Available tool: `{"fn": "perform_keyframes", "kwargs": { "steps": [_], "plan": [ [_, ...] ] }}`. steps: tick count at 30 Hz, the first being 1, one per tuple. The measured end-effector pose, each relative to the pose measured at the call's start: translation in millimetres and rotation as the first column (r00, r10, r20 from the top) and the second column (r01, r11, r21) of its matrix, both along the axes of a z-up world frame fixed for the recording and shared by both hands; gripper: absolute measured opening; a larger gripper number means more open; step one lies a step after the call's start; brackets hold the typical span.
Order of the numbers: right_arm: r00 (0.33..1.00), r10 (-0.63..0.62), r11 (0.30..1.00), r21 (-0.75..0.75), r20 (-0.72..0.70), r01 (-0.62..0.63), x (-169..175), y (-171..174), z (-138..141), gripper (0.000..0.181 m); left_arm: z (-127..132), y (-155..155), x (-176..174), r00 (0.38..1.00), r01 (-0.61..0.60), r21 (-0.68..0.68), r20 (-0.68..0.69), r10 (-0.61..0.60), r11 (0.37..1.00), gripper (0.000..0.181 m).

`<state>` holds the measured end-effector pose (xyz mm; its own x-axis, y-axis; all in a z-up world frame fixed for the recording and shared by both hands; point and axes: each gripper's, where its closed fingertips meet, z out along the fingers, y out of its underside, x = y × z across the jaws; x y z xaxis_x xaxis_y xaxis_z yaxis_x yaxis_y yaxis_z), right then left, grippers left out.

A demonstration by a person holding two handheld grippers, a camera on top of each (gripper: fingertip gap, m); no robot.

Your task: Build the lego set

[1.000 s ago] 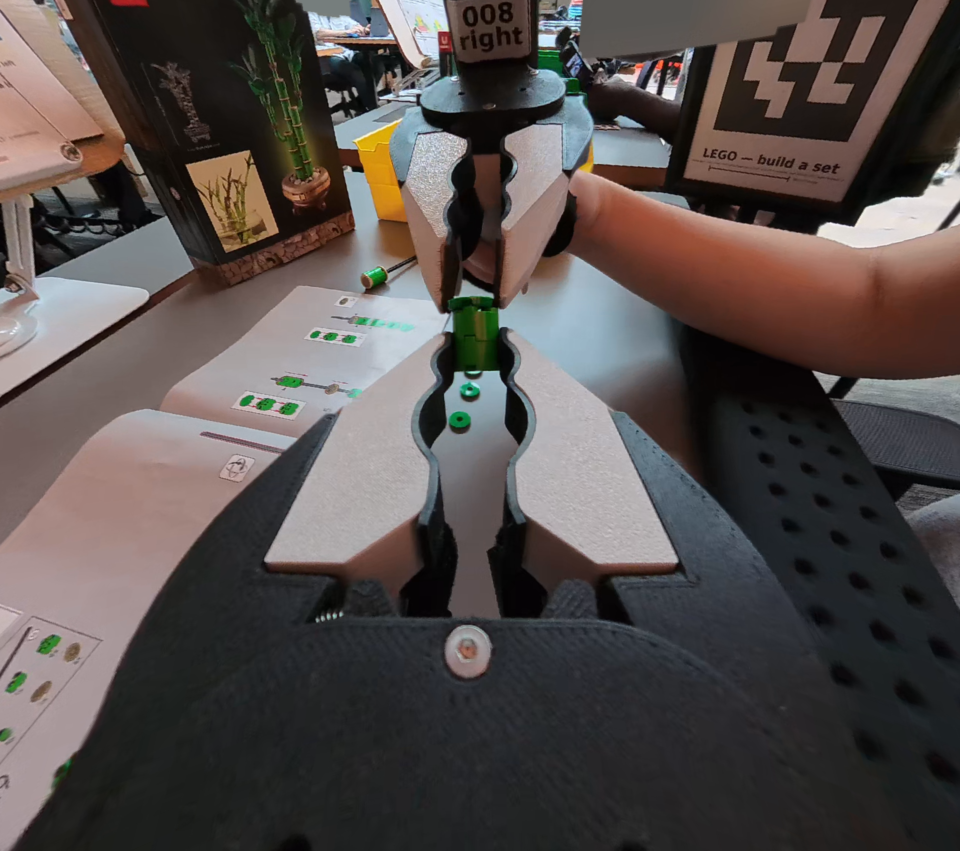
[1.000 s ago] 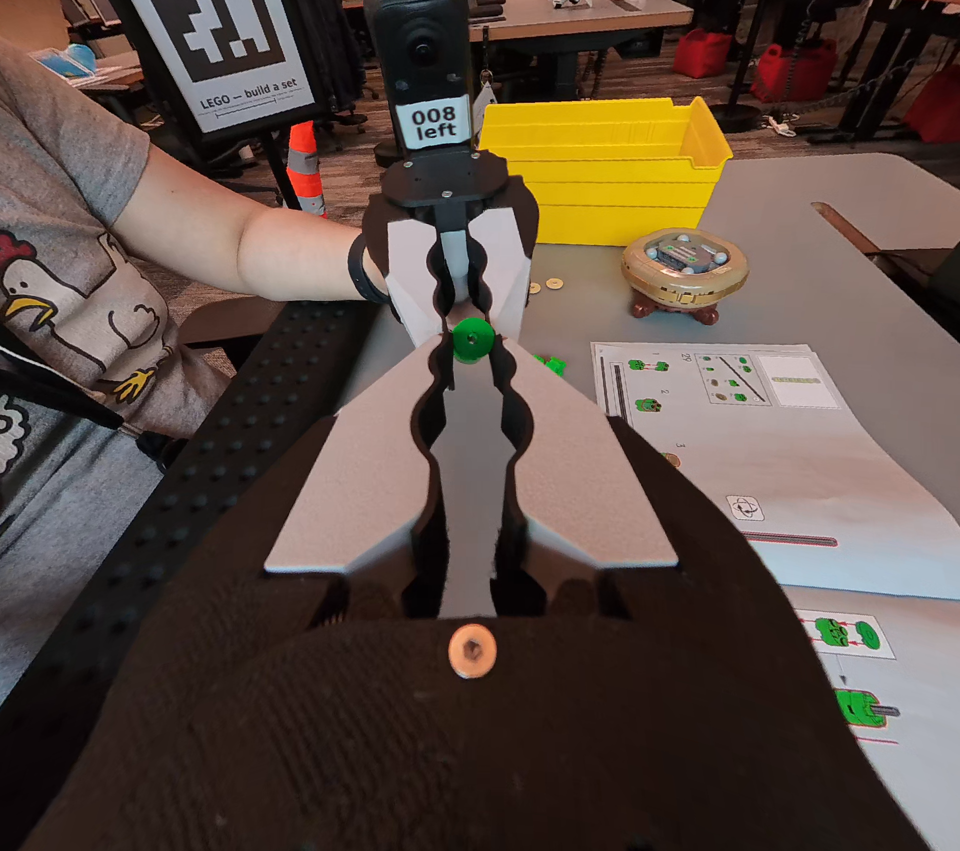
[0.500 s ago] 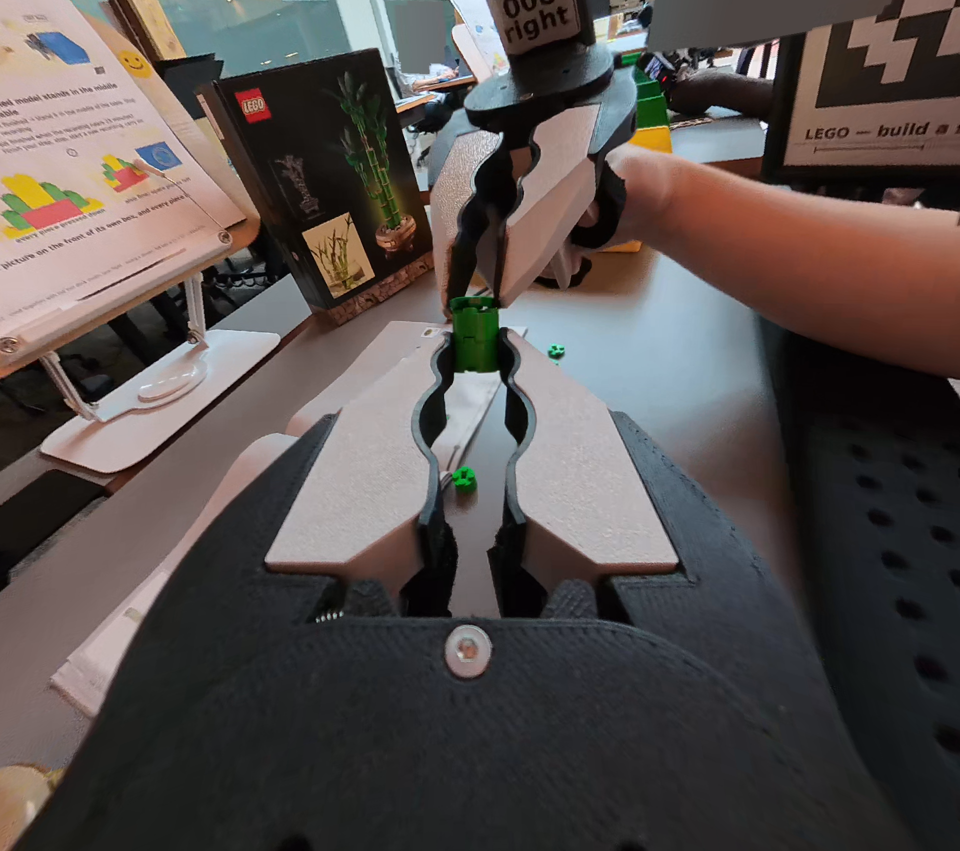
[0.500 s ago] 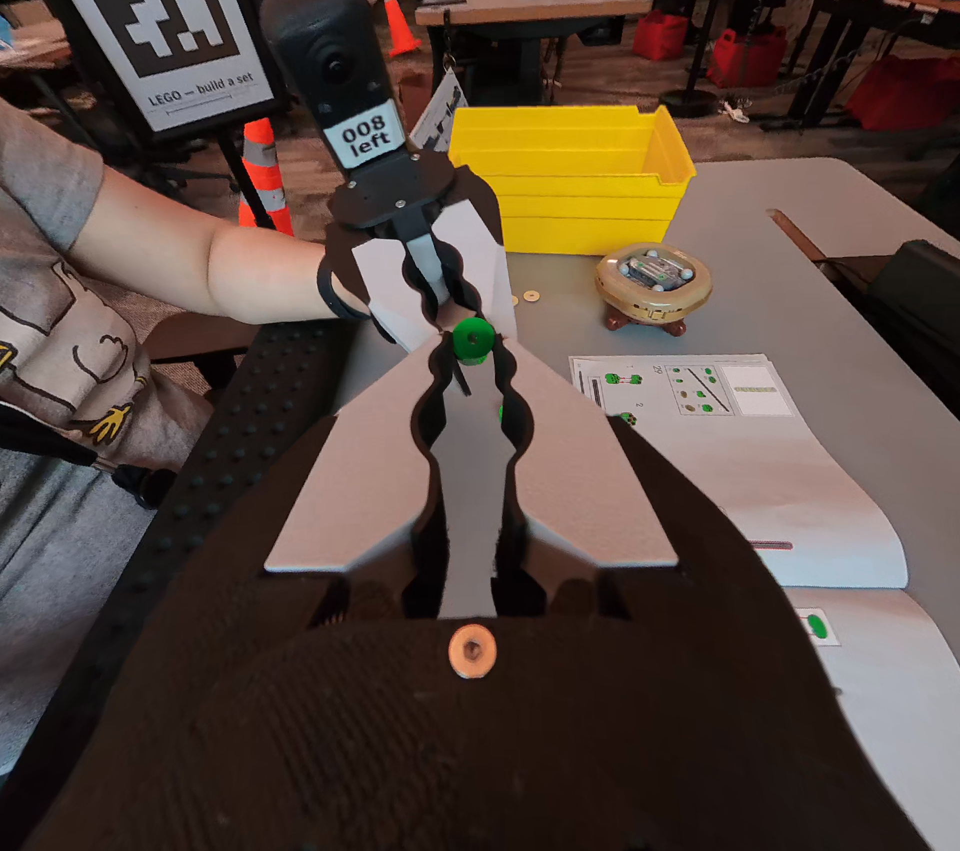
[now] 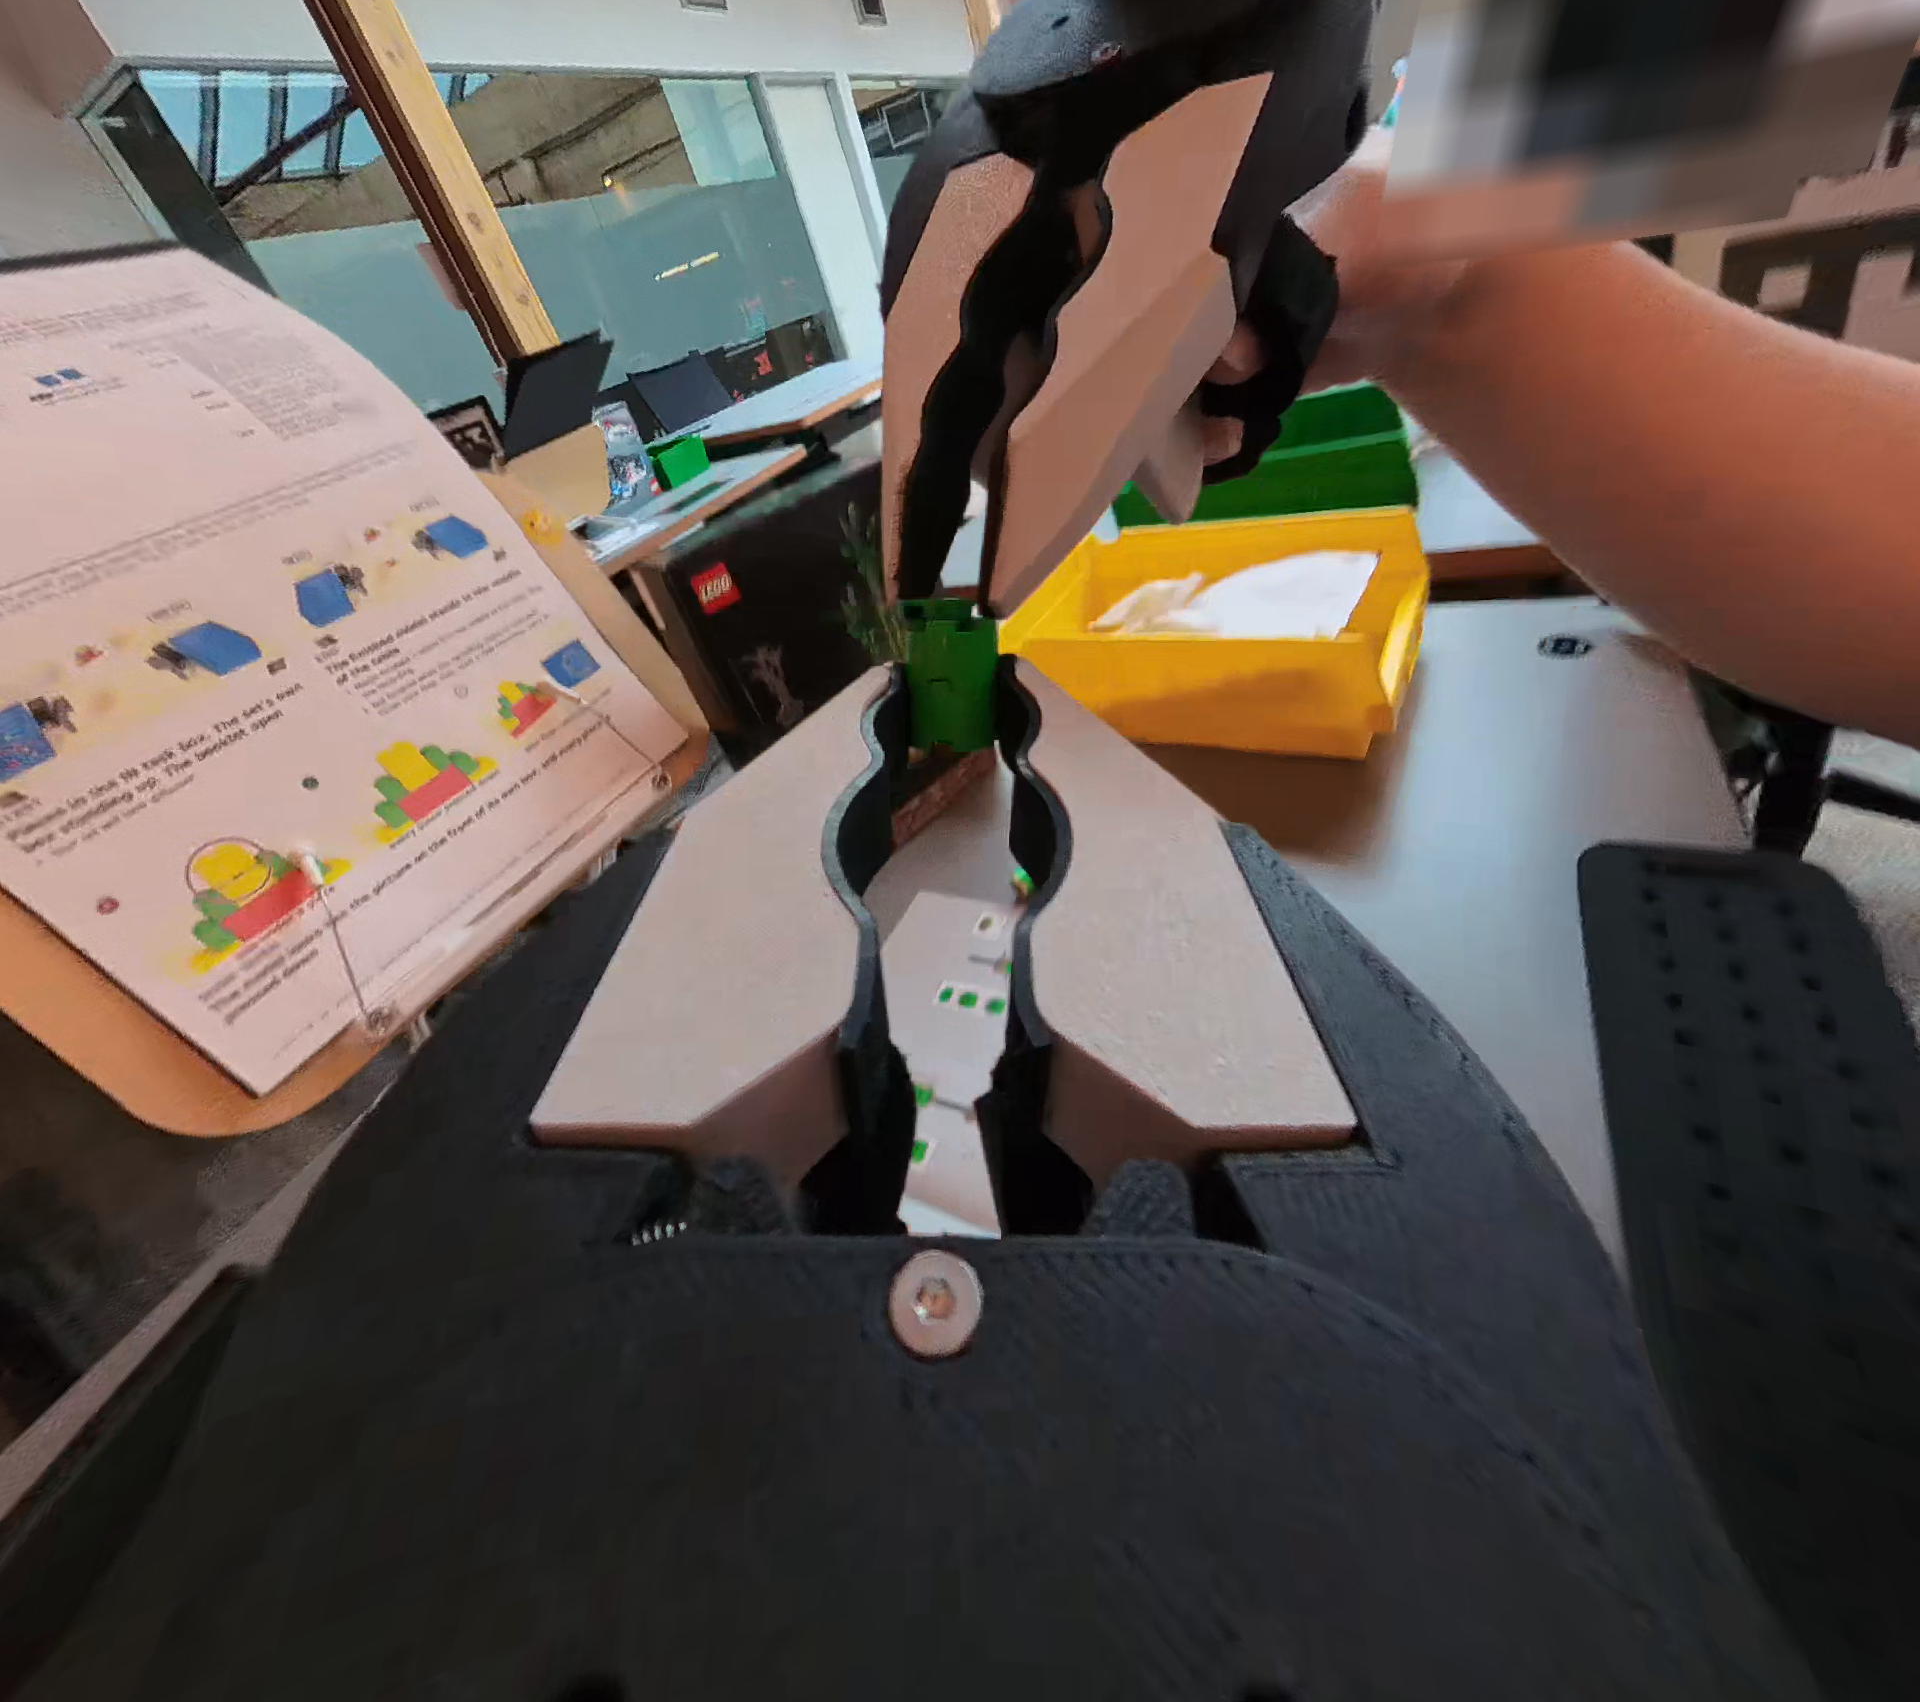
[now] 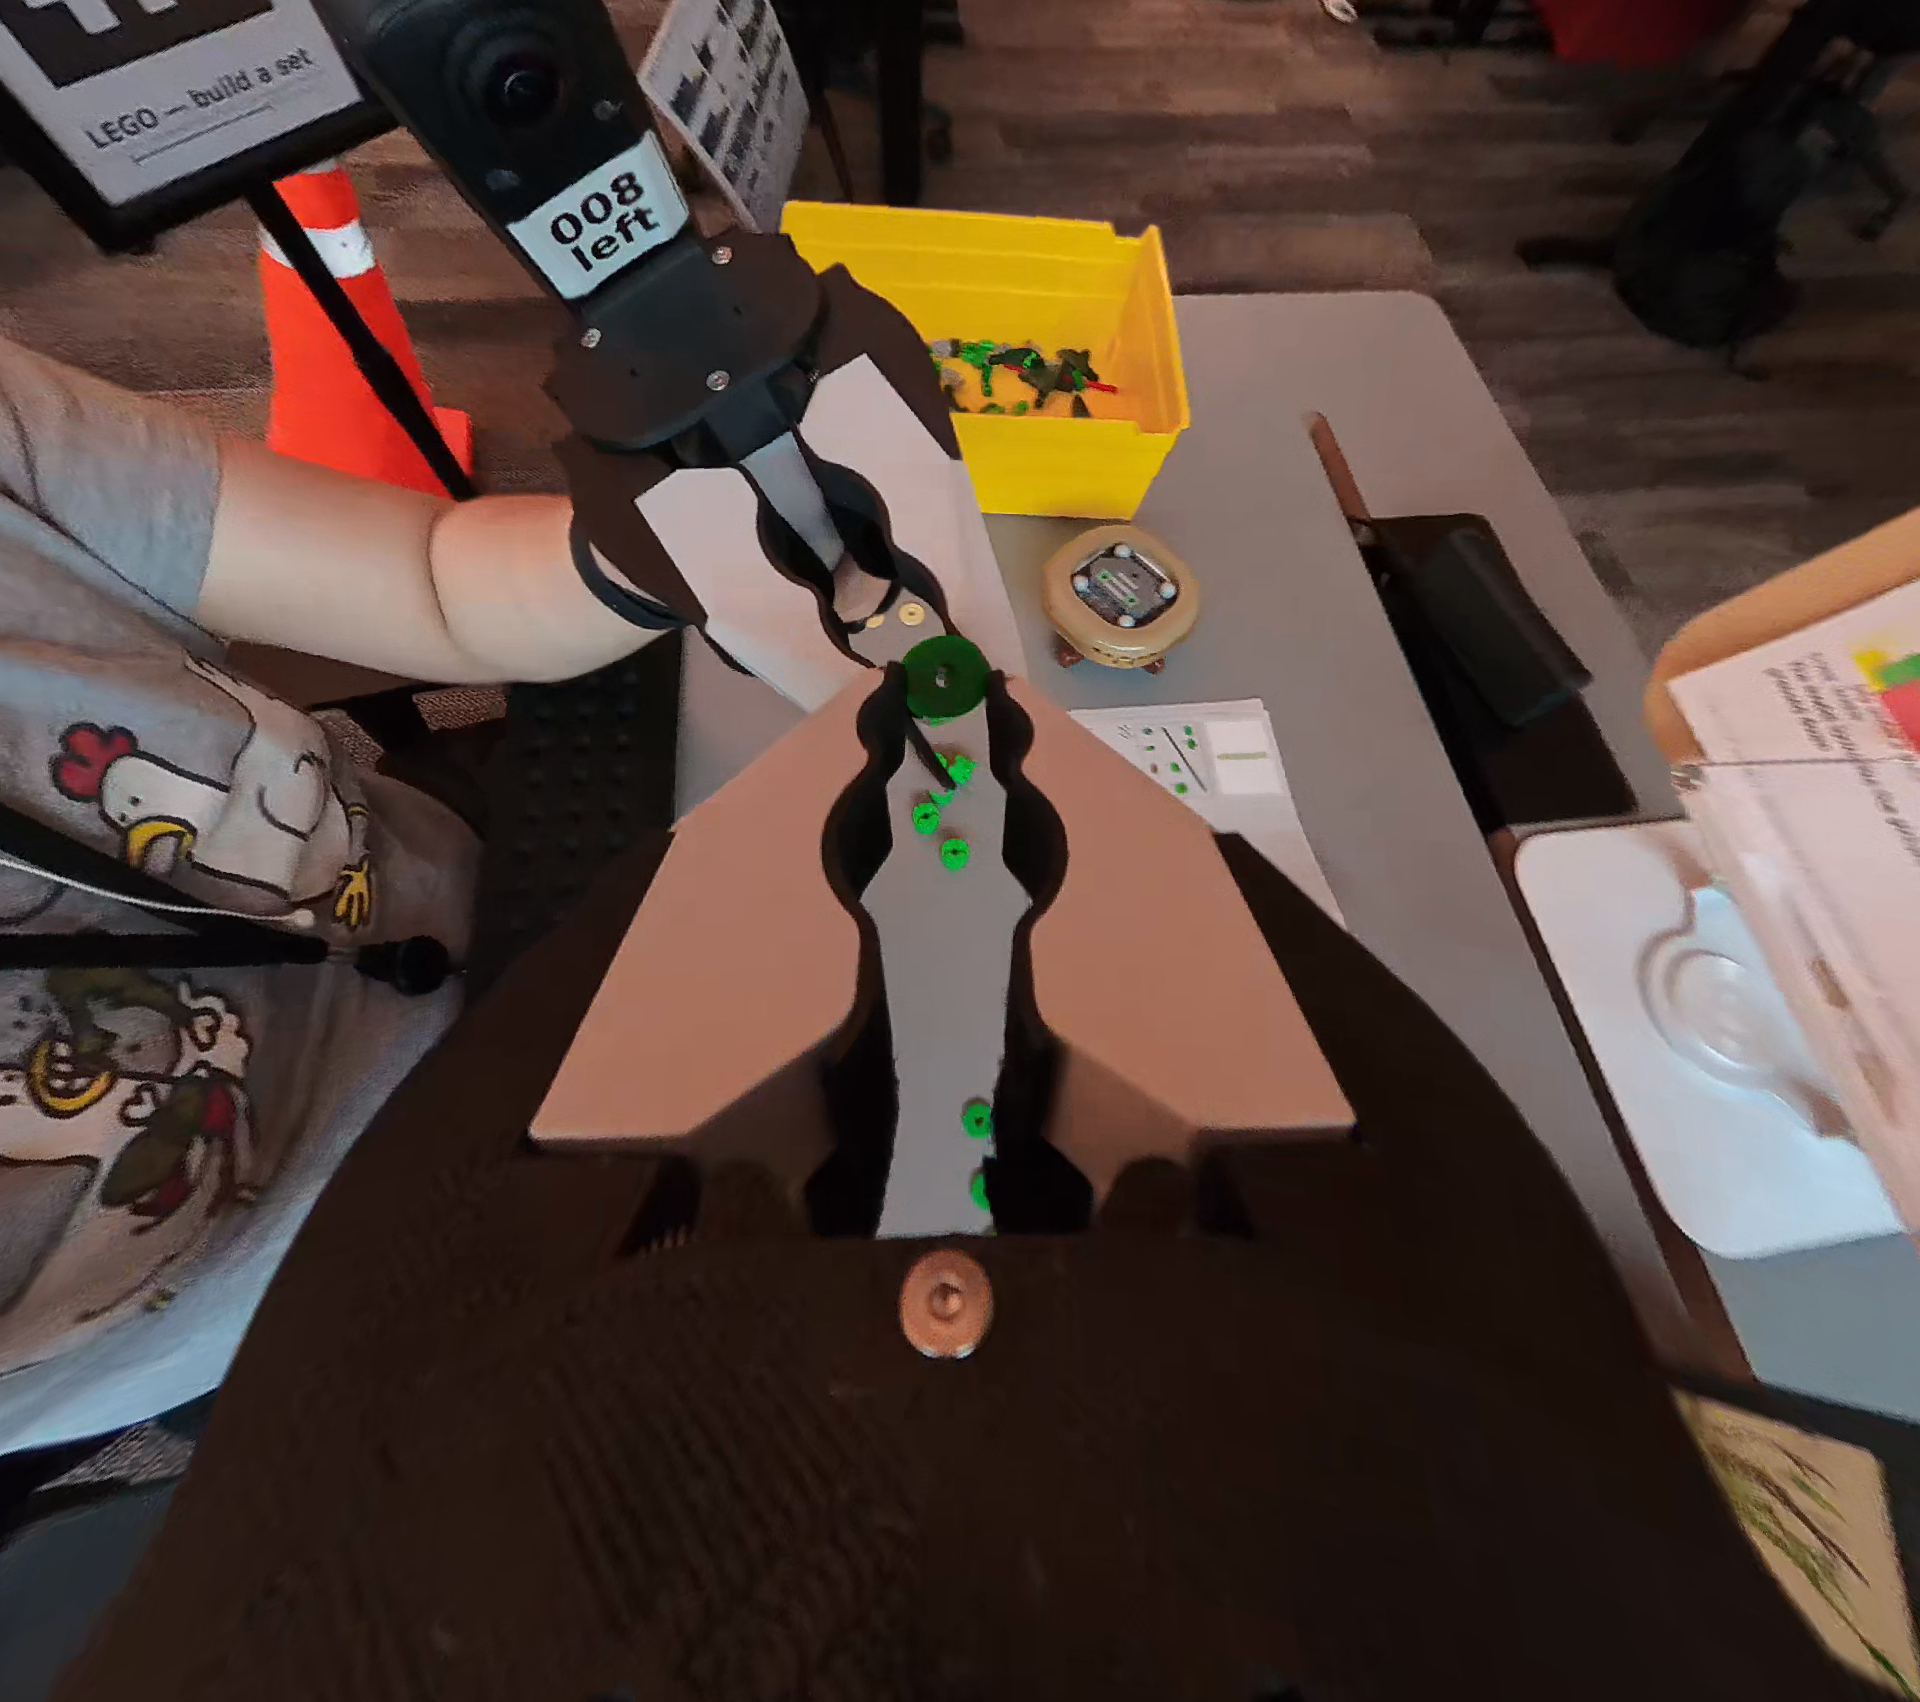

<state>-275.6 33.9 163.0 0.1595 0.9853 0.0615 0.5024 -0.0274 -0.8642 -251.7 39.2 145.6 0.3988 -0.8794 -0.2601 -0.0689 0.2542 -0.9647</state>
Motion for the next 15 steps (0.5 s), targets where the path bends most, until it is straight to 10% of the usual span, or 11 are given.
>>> {"fn": "perform_keyframes", "kwargs": {
  "steps": [5,15],
  "plan": [
    [0.987,-0.081,0.997,0.016,0.14,0.08,-4,-8,39,0.014,43,-9,-1,0.994,0.039,-0.055,0.104,-0.033,0.998,0.014],
    [0.965,-0.124,0.988,-0.064,0.232,0.142,-37,-10,45,0.014,52,-14,-30,0.979,0.091,-0.151,0.193,-0.061,0.984,0.014]
  ]
}}
